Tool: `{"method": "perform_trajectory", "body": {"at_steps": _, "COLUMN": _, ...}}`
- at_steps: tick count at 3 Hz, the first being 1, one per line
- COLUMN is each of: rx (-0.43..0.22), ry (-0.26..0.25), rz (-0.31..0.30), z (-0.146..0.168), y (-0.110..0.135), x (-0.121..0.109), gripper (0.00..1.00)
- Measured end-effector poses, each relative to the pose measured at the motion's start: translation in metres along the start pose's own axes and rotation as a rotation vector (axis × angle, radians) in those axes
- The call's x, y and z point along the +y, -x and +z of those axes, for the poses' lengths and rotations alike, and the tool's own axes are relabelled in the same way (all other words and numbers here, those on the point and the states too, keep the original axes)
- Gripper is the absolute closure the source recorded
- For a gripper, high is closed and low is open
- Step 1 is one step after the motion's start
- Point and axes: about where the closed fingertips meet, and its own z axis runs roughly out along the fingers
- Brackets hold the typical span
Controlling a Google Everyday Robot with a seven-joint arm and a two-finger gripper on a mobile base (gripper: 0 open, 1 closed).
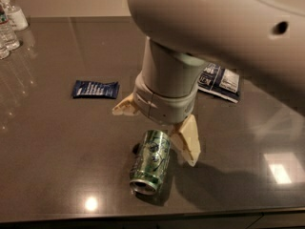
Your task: Pick green can
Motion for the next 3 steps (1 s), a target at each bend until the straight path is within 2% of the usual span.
{"method": "perform_trajectory", "body": {"at_steps": 1, "rx": -0.059, "ry": 0.034, "rz": -0.083, "z": 0.024, "y": 0.010, "x": 0.002, "gripper": 0.00}}
{"method": "perform_trajectory", "body": {"at_steps": 2, "rx": -0.095, "ry": 0.061, "rz": -0.130, "z": 0.042, "y": 0.014, "x": 0.004, "gripper": 0.00}}
{"method": "perform_trajectory", "body": {"at_steps": 3, "rx": -0.098, "ry": 0.083, "rz": -0.153, "z": 0.051, "y": 0.015, "x": 0.005, "gripper": 0.15}}
